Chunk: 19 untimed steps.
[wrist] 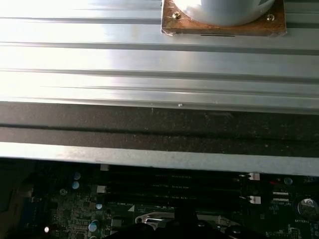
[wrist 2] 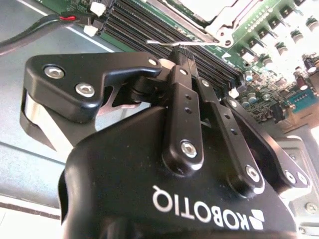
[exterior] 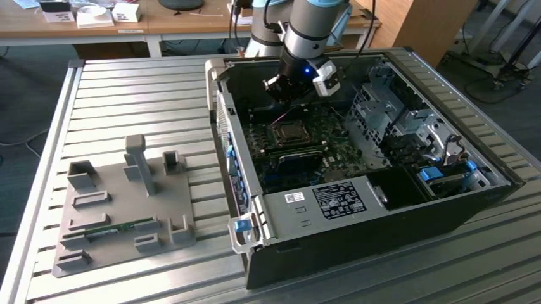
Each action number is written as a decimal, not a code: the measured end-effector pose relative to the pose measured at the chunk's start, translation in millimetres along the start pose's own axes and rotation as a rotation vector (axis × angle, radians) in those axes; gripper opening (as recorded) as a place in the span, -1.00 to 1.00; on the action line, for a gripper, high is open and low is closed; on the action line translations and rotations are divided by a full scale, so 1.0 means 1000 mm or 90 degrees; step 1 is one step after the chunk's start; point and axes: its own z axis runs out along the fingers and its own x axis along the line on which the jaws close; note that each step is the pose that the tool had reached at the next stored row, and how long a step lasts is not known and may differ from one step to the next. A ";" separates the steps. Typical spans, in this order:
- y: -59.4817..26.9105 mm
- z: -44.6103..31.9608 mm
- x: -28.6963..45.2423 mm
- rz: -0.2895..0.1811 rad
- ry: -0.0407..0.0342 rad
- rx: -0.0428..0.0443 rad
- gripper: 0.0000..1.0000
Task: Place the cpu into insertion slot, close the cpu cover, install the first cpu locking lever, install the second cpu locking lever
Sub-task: 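Install the first cpu locking lever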
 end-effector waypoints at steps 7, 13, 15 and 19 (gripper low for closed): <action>-0.0003 0.0015 -0.0009 0.000 0.0001 0.0002 -0.79; -0.0004 0.0023 -0.0010 0.000 -0.0001 -0.0002 -0.79; -0.0006 0.0030 -0.0010 0.000 0.0000 0.0000 -0.79; -0.0008 0.0038 -0.0010 0.000 0.0001 0.0001 -0.79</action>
